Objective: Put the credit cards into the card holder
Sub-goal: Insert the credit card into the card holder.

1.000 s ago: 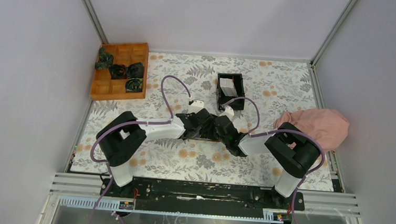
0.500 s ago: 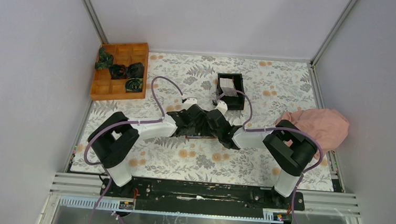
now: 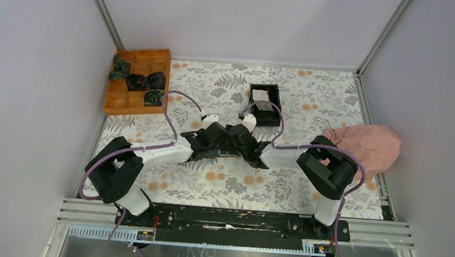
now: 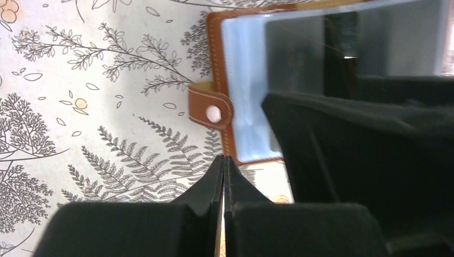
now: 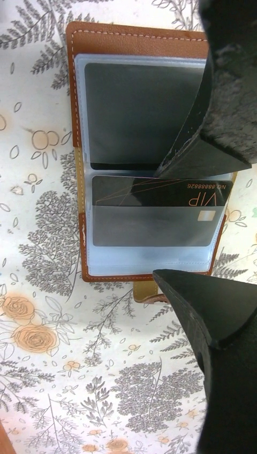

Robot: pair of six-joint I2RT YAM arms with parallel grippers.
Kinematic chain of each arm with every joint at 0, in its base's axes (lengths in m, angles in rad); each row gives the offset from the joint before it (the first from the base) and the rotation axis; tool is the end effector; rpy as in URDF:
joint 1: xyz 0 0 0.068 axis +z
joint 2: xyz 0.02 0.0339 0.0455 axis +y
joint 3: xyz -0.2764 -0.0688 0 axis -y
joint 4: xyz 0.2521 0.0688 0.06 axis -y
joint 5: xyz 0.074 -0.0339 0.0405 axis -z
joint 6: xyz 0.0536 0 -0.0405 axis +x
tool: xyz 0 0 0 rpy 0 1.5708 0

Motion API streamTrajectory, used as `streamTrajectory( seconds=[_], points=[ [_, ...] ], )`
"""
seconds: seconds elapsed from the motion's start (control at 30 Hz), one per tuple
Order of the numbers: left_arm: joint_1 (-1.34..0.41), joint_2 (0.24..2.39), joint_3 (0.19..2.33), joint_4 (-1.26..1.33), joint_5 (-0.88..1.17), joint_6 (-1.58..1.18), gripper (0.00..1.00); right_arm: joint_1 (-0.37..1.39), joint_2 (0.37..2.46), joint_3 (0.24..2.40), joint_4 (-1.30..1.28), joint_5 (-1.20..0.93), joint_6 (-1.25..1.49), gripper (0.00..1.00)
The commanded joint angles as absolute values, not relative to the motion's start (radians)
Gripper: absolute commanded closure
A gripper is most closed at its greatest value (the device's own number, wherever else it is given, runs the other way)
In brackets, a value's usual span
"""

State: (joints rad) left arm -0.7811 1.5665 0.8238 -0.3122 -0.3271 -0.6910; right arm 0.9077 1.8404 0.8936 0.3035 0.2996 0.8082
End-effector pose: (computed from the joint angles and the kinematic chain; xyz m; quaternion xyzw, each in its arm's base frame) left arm 0.2299 -0.2037 0.1551 0.0015 0.9549 -0.0523 0.2922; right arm 0.2524 0.2975 0.1353 0.0227 0.8866 0.2473 0.3902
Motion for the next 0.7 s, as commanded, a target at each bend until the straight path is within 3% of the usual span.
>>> streamTrajectory(
  seconds=[0.0,0.67],
  points=[
    [-0.87,1.538,0.805,-0.356,-0.365,-0.711,0.98,0.92,1.984,0.882,0.055,0.311,0.798,0.32],
    [-0.87,1.603,0.775,-0.372,-0.433,-0.756,1.0,0.922,1.977,0.88,0.028,0.327,0.778,0.31]
  ],
)
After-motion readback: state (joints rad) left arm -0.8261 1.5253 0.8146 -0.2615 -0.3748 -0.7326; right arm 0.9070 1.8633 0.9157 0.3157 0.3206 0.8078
